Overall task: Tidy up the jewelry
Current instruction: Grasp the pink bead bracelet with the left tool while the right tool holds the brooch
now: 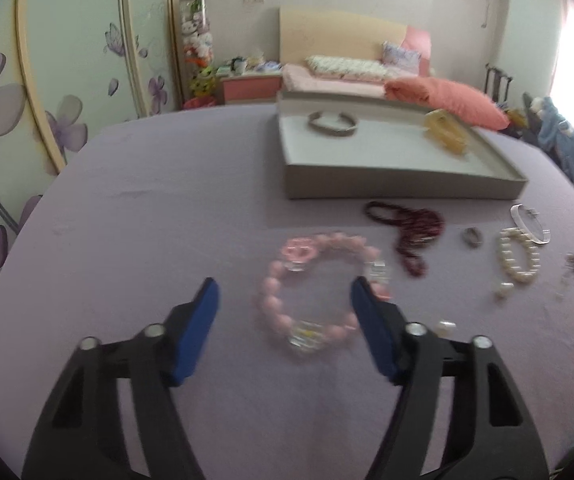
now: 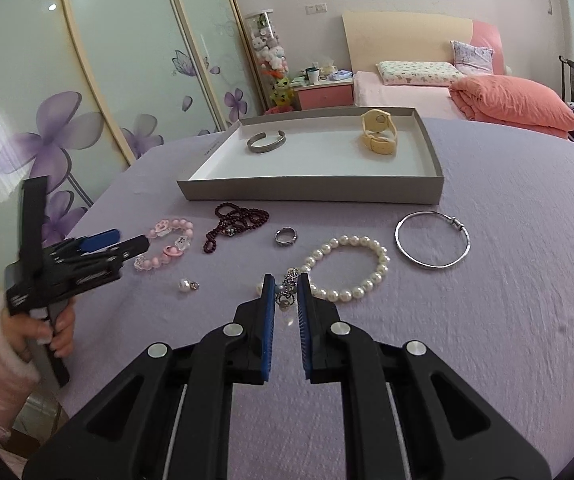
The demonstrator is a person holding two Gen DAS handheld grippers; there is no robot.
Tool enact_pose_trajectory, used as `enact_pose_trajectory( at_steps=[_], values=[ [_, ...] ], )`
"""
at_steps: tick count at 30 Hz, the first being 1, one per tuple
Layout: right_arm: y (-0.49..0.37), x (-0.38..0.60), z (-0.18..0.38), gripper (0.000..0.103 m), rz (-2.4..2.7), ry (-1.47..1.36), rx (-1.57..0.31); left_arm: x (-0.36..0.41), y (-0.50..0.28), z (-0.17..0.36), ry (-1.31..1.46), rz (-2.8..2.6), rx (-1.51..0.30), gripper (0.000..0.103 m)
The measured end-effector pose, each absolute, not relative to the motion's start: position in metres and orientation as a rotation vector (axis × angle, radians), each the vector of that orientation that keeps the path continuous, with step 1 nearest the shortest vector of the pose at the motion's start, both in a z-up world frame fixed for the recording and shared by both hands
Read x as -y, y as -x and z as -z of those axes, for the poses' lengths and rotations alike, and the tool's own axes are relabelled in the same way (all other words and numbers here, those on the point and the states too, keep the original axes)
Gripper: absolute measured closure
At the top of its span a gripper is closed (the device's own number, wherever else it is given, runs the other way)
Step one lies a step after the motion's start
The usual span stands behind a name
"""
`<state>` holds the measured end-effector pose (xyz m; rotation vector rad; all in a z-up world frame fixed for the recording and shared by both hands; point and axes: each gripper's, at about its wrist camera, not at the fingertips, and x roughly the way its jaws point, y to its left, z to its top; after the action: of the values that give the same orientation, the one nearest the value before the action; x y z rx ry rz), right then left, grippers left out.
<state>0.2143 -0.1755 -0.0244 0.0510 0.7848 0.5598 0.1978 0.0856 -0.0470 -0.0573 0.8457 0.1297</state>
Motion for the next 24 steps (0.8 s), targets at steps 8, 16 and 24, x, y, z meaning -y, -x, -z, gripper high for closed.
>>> enact_pose_trajectory(
  at_steps=[8, 16, 24],
  values=[
    [-0.216, 0.176, 0.024, 0.091, -0.565, -0.056, -0.793, -0.094, -0.215, 0.058, 0.036, -0.106, -0.91, 0.069],
    [-0.218, 0.178, 0.018, 0.091, -0.567, -0.081, -0.788, -0.079, -0.209, 0.055, -0.007, -0.063, -0.92, 0.09],
    [-0.218, 0.181, 0.007, 0.091, -0.566, -0.084, -0.756, -0.077, -0.191, 0.02, 0.033, -0.013, -0.814, 0.09]
  ],
)
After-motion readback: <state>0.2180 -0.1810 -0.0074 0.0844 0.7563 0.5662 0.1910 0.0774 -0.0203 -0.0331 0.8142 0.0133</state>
